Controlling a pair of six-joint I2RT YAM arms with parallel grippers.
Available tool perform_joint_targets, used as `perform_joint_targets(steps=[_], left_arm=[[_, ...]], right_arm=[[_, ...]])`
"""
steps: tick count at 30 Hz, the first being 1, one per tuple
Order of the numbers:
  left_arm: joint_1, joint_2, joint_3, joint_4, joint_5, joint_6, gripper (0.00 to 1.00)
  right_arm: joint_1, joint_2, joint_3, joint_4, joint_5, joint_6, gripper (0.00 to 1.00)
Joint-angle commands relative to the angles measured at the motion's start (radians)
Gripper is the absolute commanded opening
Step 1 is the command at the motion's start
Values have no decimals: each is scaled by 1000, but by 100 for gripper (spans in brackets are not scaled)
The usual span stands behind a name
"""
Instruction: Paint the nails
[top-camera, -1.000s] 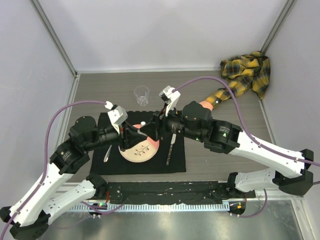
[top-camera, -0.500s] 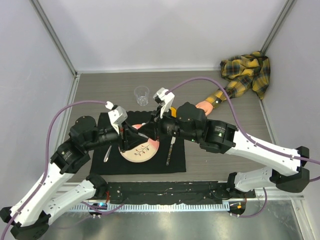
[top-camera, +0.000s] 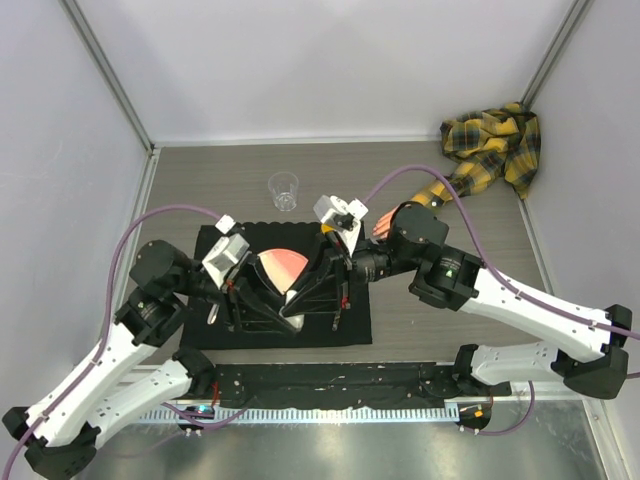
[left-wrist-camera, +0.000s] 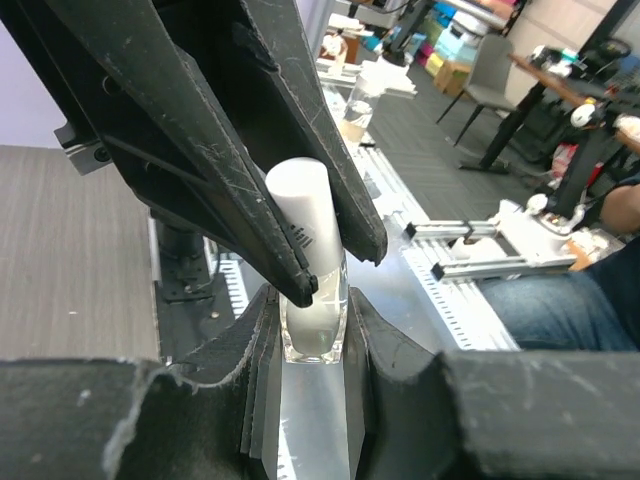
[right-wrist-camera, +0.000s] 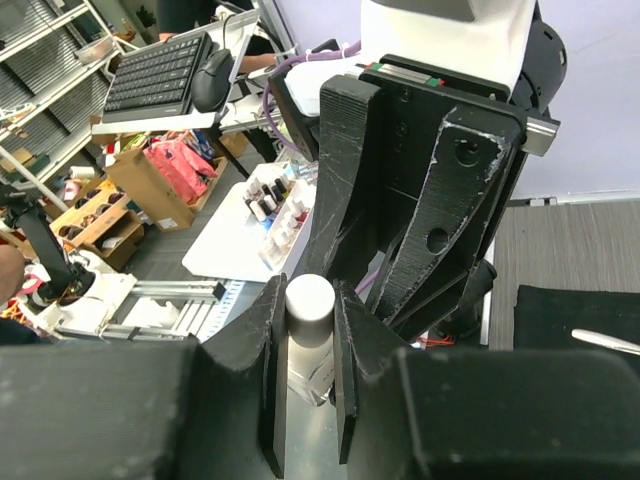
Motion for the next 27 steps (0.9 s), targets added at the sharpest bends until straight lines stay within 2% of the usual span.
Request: perform_joint_targets(steps=[1,2,5,6,9,11,15,19,27], left_arm=[[2,-16,82,-126,-54,150,0],[4,-18,96,-199,-99,200,0],[4,-18,127,-338,-194,280,0],[4,-15,133,-366,-275,323,0],[2,-12,153,-462,-410,381,0],[4,-13,154,-493,-462,395,0],[2,-24,141,-499,-539,397,0],[2,-26,131,-489,-550,389,0],[2,-15,139,-504,-644,382,0]], right_arm=[[-7,-26,10,-57,19,-18,7],[-7,-30,16,-82,54,-32,24],[-8,-44,41,-205,237,-64,50],[-10,-49,59,-234,366,-67,60],[-8,-53,97,-350,540,-63,75],[-8,-63,105,-383,637,-32,81],[-7,-60,127,-403,667,-3,84],[-7,-47,137,-400,673,11,83],[30,11,199,-433,729,2,65]])
